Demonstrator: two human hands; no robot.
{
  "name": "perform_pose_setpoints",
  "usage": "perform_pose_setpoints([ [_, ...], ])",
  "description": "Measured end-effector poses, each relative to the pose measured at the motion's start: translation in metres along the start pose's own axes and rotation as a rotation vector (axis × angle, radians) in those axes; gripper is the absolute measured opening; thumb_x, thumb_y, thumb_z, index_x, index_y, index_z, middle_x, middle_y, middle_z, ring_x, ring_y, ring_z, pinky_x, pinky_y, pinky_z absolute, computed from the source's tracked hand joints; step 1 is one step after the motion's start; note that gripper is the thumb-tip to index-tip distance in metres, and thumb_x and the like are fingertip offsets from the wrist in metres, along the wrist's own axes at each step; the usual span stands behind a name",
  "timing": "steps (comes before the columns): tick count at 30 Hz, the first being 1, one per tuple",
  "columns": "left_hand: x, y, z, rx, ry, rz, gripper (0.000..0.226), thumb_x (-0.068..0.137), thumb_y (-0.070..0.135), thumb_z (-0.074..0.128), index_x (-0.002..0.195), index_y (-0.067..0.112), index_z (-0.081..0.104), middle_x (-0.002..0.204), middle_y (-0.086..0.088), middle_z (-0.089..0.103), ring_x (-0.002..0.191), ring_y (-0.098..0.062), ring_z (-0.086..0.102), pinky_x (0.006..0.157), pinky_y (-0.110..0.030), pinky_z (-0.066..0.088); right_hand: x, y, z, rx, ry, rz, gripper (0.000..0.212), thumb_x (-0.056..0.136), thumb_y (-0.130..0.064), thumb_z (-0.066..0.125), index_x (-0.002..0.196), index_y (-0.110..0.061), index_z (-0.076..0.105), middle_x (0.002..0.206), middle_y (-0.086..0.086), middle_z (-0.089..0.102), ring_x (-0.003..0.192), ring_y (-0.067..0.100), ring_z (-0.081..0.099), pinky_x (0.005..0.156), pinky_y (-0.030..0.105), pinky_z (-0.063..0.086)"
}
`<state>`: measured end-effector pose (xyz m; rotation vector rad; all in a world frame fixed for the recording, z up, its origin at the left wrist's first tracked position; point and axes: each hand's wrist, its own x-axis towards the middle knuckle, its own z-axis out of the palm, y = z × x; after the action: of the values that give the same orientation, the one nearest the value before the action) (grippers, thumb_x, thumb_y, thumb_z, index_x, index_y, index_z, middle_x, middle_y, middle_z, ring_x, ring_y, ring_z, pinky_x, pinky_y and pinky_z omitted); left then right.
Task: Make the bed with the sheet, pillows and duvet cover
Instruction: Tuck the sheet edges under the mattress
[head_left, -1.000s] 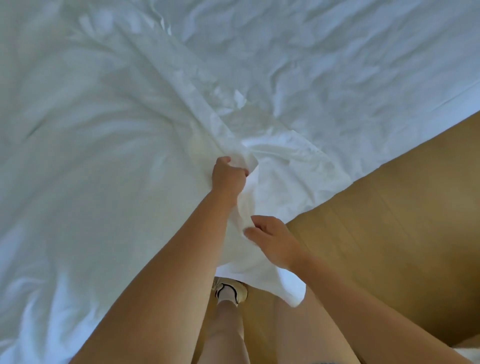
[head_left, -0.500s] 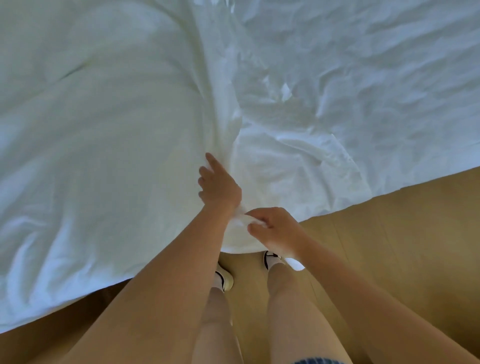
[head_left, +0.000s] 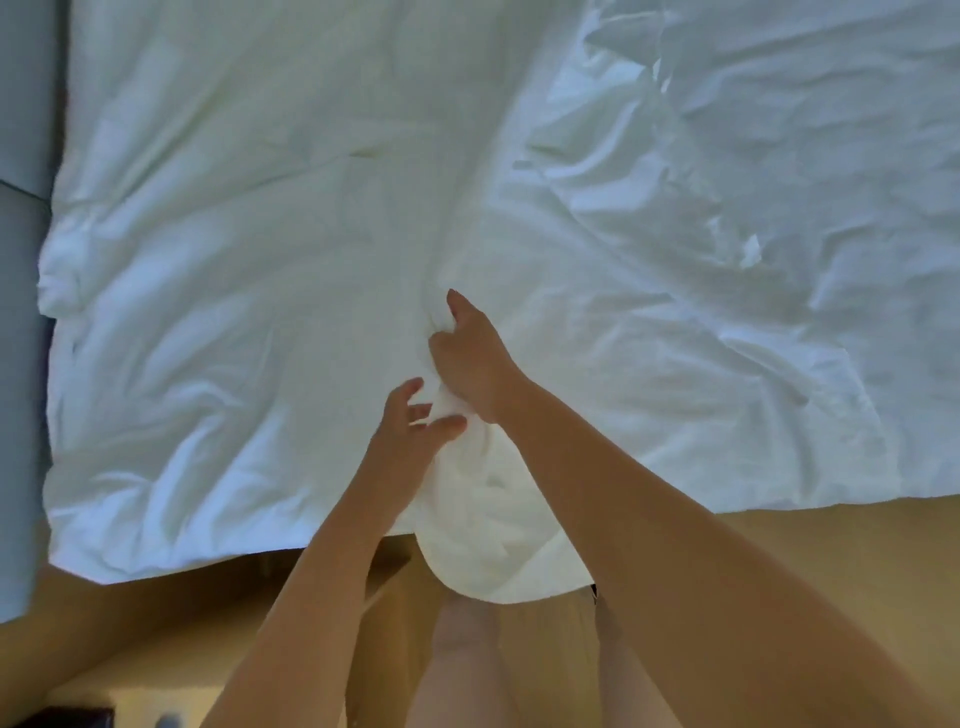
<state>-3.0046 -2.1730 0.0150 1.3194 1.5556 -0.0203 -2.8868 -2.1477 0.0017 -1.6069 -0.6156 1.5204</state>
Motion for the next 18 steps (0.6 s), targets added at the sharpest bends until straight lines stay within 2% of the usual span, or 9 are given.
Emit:
perform_pose_setpoints([
  [2,0.017,0.004,-0.024,-0.028,0.030,0.059,0.057,0.083,0.032,0.069,0.130,0.037,0.038,0.106,0.026,0.051,0.092,-0.001,0.051,0.079,-0.013,0.043,0.007,-0.018,0.033,-0.021,-0.093,-0.004,0.054,0.087,-0.002,0.035,0.138,-0.018,0.041,0.119,0.005,0.057,0.099,0.022,0.058,0.084,0.028,0.049],
  [4,0.031,0.006,-0.041,-0.153,0.047,0.084,0.018,0.087,0.013,0.063,0.096,0.026,0.055,0.067,0.024,0.063,0.067,0.000,0.057,0.051,-0.004,0.042,0.017,-0.037,0.059,-0.007,-0.156,-0.015,0.048,0.084,-0.001,0.039,0.129,-0.017,0.048,0.098,0.002,0.054,0.078,0.016,0.055,0.063,0.022,0.046],
  [6,0.047,0.000,-0.071,-0.397,0.096,-0.004,0.020,0.086,0.001,0.049,0.072,0.015,0.056,0.048,0.010,0.060,0.051,-0.009,0.058,0.041,-0.015,0.042,0.031,-0.058,0.087,0.057,-0.200,-0.002,0.023,0.084,-0.003,0.048,0.103,-0.015,0.052,0.086,0.004,0.050,0.070,0.016,0.050,0.050,0.020,0.043],
  [8,0.062,-0.015,-0.115,-0.536,0.136,-0.076,0.017,0.079,0.000,0.045,0.065,0.006,0.051,0.054,-0.006,0.052,0.054,-0.020,0.052,0.047,-0.025,0.039,0.051,-0.074,0.120,0.147,-0.224,0.068,0.015,0.087,-0.018,0.058,0.099,-0.016,0.050,0.098,0.008,0.055,0.086,0.022,0.057,0.068,0.028,0.054],
  [9,0.071,-0.024,-0.143,-0.585,0.168,-0.101,0.017,0.077,0.000,0.044,0.062,0.007,0.049,0.056,-0.009,0.047,0.055,-0.022,0.047,0.047,-0.026,0.037,0.064,-0.076,0.139,0.149,-0.171,0.084,0.022,0.087,-0.029,0.060,0.102,-0.015,0.051,0.105,0.008,0.056,0.097,0.024,0.057,0.084,0.035,0.052],
  [11,0.085,-0.047,-0.205,-0.685,0.212,-0.143,0.028,0.078,0.004,0.049,0.052,0.011,0.054,0.052,-0.007,0.052,0.051,-0.019,0.051,0.048,-0.022,0.040,0.091,-0.070,0.173,0.070,0.099,0.109,0.047,0.085,-0.048,0.061,0.119,-0.016,0.052,0.118,0.003,0.054,0.111,0.023,0.051,0.096,0.039,0.044],
  [13,0.098,-0.067,-0.264,-0.684,0.178,-0.118,0.021,0.080,0.014,0.059,0.061,0.017,0.067,0.058,-0.003,0.065,0.054,-0.020,0.062,0.055,-0.024,0.048,0.108,-0.057,0.204,-0.019,0.362,0.269,0.081,0.077,-0.065,0.059,0.140,-0.021,0.034,0.139,0.007,0.039,0.128,0.027,0.038,0.105,0.048,0.035],
  [15,0.112,-0.086,-0.305,-0.627,0.113,-0.094,0.008,0.076,0.023,0.071,0.077,0.015,0.071,0.066,-0.003,0.071,0.059,-0.021,0.068,0.054,-0.027,0.051,0.122,-0.043,0.233,0.116,0.318,0.502,0.109,0.065,-0.077,0.059,0.149,-0.025,0.013,0.150,0.009,0.024,0.136,0.031,0.028,0.108,0.055,0.028],
  [18,0.145,-0.118,-0.321,-0.233,0.132,-0.109,0.045,0.064,0.041,0.082,0.095,0.013,0.064,0.080,-0.001,0.071,0.071,-0.020,0.068,0.058,-0.027,0.052,0.154,-0.033,0.275,0.420,0.042,0.485,0.121,0.053,-0.073,0.068,0.149,-0.024,0.014,0.143,0.007,0.043,0.126,0.026,0.046,0.100,0.052,0.037],
])
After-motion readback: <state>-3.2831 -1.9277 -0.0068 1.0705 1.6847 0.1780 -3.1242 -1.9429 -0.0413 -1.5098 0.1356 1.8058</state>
